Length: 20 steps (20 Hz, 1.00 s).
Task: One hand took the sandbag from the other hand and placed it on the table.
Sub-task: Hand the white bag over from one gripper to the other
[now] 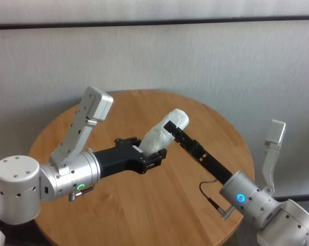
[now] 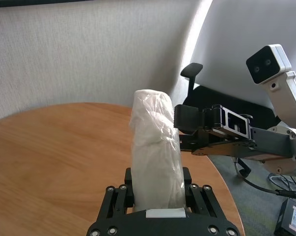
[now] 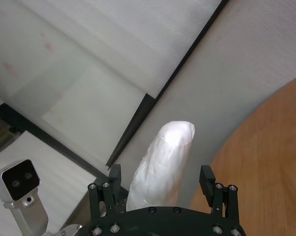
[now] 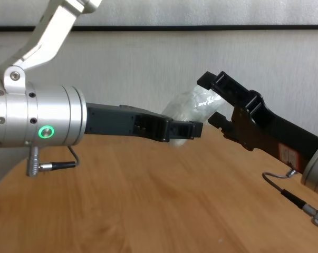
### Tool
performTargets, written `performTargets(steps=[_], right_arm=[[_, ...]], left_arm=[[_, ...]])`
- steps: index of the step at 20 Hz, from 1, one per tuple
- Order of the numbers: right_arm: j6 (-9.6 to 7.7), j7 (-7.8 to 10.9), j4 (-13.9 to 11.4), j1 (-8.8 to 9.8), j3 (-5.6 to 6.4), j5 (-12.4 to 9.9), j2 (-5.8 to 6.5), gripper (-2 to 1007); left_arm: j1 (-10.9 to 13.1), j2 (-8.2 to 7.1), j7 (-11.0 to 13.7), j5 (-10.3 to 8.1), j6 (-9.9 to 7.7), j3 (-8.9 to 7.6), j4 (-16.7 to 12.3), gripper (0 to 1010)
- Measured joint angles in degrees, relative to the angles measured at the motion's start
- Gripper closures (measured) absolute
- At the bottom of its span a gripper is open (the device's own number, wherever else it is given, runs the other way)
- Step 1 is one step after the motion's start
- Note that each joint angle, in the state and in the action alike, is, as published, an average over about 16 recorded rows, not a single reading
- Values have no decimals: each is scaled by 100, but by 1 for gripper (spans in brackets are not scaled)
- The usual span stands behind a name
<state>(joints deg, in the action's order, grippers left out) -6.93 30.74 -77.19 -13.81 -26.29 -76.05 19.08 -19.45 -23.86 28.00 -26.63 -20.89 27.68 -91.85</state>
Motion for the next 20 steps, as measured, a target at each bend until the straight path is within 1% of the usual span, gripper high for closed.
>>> performTargets(steps=[4, 9, 15, 20], right_arm=[[-2, -6, 88, -95, -72, -27, -18, 2], [6, -29, 150, -163, -123, -52, -30, 2], [14, -53, 166, -180, -141, -69, -32, 7], [17, -50, 160, -175, -136, -66, -30, 51]], left_arm=[[0, 0, 0, 0, 0, 0, 0, 441], [0, 0, 0, 0, 0, 0, 0, 441], [0, 0, 0, 0, 0, 0, 0, 441], [0, 0, 0, 0, 0, 0, 0, 441]])
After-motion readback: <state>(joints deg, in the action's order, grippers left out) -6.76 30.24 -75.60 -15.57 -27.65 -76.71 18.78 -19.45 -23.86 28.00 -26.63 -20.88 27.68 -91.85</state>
